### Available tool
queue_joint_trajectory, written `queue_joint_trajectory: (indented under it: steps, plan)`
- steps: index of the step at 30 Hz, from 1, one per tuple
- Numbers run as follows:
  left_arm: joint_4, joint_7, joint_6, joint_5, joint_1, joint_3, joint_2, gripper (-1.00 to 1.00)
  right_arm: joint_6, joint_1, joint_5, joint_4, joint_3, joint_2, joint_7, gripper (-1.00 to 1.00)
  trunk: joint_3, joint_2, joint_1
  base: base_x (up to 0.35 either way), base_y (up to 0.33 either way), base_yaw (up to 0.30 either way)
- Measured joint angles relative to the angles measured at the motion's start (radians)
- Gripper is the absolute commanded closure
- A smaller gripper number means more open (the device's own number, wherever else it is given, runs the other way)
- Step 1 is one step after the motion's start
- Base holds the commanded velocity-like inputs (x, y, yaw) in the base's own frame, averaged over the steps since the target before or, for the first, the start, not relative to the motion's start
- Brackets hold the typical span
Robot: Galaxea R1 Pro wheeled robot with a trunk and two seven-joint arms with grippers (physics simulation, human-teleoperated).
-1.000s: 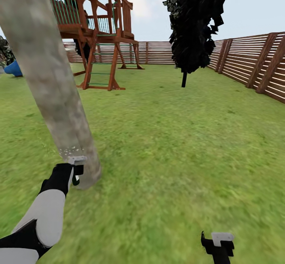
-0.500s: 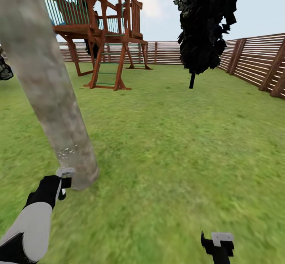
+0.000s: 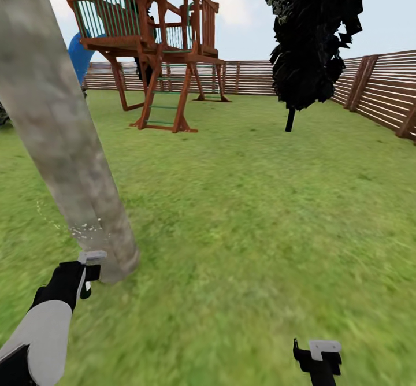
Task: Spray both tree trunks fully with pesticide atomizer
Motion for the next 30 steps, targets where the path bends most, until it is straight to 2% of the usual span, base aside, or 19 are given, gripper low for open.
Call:
queue_joint_trajectory:
  steps: [1, 4, 6, 8, 12, 17, 24, 27, 30]
  plan:
    - [0.009, 0.0, -0.001, 0.001, 0.006, 0.0, 0.003, 1.0, 0.0, 0.0, 0.0, 0.0, 0.0, 0.0, 0.0, -1.0, 0.0, 0.0, 0.0, 0.045, -0.032, 0.203]
    - [0.02, 0.0, -0.007, 0.008, 0.017, -0.003, -0.01, 1.0, 0.0, 0.0, 0.0, 0.0, 0.0, 0.0, 0.0, -1.0, 0.0, 0.0, 0.0, 0.013, -0.009, 0.255]
    - [0.044, 0.001, -0.057, 0.013, 0.019, -0.004, -0.033, 1.0, 0.0, 0.0, 0.0, 0.0, 0.0, 0.0, 0.0, -1.0, 0.0, 0.0, 0.0, 0.001, -0.001, 0.275]
    - [0.064, 0.02, -0.083, 0.006, 0.019, 0.0, -0.038, 1.0, 0.0, 0.0, 0.0, 0.0, 0.0, 0.0, 0.0, -1.0, 0.0, 0.0, 0.0, 0.0, 0.0, 0.276]
    - [0.065, 0.041, -0.091, 0.007, 0.019, 0.001, -0.038, 1.0, 0.0, 0.0, 0.0, 0.0, 0.0, 0.0, 0.0, -1.0, 0.0, 0.0, 0.0, 0.018, -0.038, 0.236]
    - [0.071, 0.041, -0.116, 0.007, 0.019, -0.001, -0.039, 1.0, 0.0, 0.0, 0.0, 0.0, 0.0, -0.001, 0.0, -1.0, 0.0, 0.0, 0.0, 0.111, -0.231, 0.019]
    - [0.071, 0.043, -0.117, 0.003, 0.019, 0.003, -0.033, 1.0, 0.0, 0.0, 0.0, 0.0, 0.0, -0.002, -0.001, -1.0, 0.0, 0.0, 0.0, 0.065, -0.265, 0.0]
    - [0.065, 0.043, -0.118, 0.001, 0.062, 0.004, -0.025, 1.0, 0.0, 0.0, -0.001, 0.0, 0.0, -0.001, -0.001, -1.0, 0.0, 0.0, 0.0, 0.07, -0.269, 0.149]
    - [0.069, 0.044, -0.118, 0.003, 0.068, 0.002, -0.026, 1.0, 0.0, 0.0, 0.0, 0.0, 0.0, 0.0, -0.001, -1.0, 0.0, 0.0, 0.0, 0.156, -0.246, 0.263]
